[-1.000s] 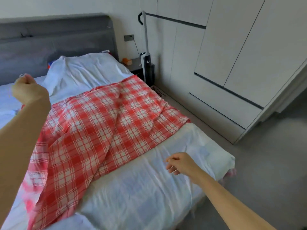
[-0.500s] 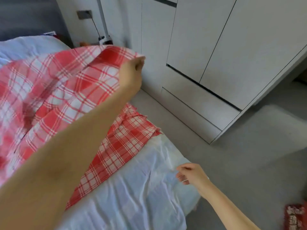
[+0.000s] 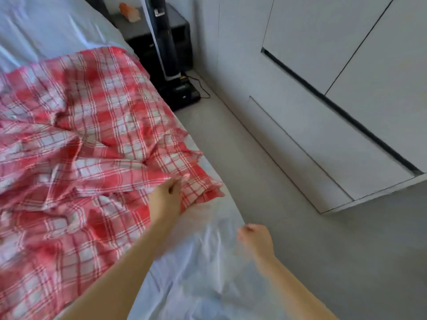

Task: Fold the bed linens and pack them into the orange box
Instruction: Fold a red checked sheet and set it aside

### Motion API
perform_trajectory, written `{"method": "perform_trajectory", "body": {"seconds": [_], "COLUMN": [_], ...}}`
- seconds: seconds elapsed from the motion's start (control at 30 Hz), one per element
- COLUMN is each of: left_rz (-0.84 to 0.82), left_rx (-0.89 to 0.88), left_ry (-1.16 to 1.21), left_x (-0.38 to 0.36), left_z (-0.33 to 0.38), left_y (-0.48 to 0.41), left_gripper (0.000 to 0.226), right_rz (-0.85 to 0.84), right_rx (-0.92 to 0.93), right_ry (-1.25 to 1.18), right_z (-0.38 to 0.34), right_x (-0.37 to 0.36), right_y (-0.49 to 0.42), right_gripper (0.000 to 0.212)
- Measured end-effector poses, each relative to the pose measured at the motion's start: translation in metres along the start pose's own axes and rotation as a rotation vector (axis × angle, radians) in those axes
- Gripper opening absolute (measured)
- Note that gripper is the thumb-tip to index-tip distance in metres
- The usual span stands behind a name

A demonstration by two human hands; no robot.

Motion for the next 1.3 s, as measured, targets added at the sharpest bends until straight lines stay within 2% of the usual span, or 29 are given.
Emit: {"method": "perform_trajectory", "body": {"seconds": [0.07, 0.2, 0.3, 0.33, 0.4, 0.47, 0.53, 0.63, 0.67, 0.77, 0.97, 1.03, 1.13, 1.3], "left_rz": [0.038, 0.047, 0.052, 0.061, 0.071, 0.083, 0.113, 0.187, 0.223, 0.303, 0.576, 0.628, 0.661, 0.539], "left_rx": [-0.012, 0.038, 0.130, 0.179, 0.269, 0.304, 0.298, 0.332, 0.341, 0.318, 0.184, 0.056, -0.156, -0.357], "left_ry": [-0.078, -0.148, -0.001, 0.072, 0.212, 0.283, 0.289, 0.431, 0.496, 0.584, 0.606, 0.518, 0.202, -0.051], "left_x": [-0.015, -0.034, -0.043, -0.044, -0.041, -0.033, -0.017, 0.009, 0.022, 0.065, 0.206, 0.247, 0.307, 0.360], "left_z": [-0.014, -0.040, -0.055, -0.060, -0.066, -0.073, -0.075, -0.066, -0.061, -0.043, 0.023, 0.055, 0.116, 0.199], "left_y": [-0.013, -0.019, -0.015, -0.014, -0.015, -0.023, -0.033, -0.039, -0.039, -0.038, -0.030, -0.018, 0.022, 0.099], "left_gripper": [0.025, 0.033, 0.029, 0.028, 0.026, 0.024, 0.022, 0.021, 0.021, 0.020, 0.026, 0.028, 0.026, 0.036], "right_rz": [0.033, -0.012, -0.047, -0.067, -0.099, -0.171, -0.186, -0.052, -0.030, -0.008, 0.115, 0.126, 0.180, 0.311], "right_rx": [0.047, 0.109, 0.083, 0.045, -0.096, -0.211, -0.240, -0.292, -0.285, -0.184, 0.106, 0.216, 0.399, 0.684], "right_ry": [0.090, 0.204, 0.211, 0.129, -0.183, -0.413, -0.526, -0.761, -0.878, -1.110, -1.089, -1.086, -1.026, -0.851], "right_z": [-0.016, -0.039, -0.043, -0.045, -0.044, -0.044, -0.044, -0.048, -0.052, -0.060, -0.102, -0.123, -0.156, -0.183], "right_x": [-0.002, -0.034, -0.064, -0.072, -0.086, -0.095, -0.097, -0.076, -0.067, -0.040, 0.015, 0.032, 0.062, 0.086], "right_y": [-0.045, -0.115, -0.160, -0.169, -0.188, -0.196, -0.202, -0.194, -0.187, -0.160, -0.048, -0.001, 0.085, 0.241], "right_gripper": [0.030, 0.064, 0.065, 0.066, 0.070, 0.066, 0.048, 0.006, 0.012, 0.020, 0.023, 0.021, 0.020, 0.017]}}
Point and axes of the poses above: each hand's wrist, its own y-axis away from the middle knuckle, its own x-axis out of the back of the hand, z = x × y, the point moved 4 cm from there along -y, towards the middle knuckle, and after that the axes turned 8 degrees about y, right-handed, at the moved point
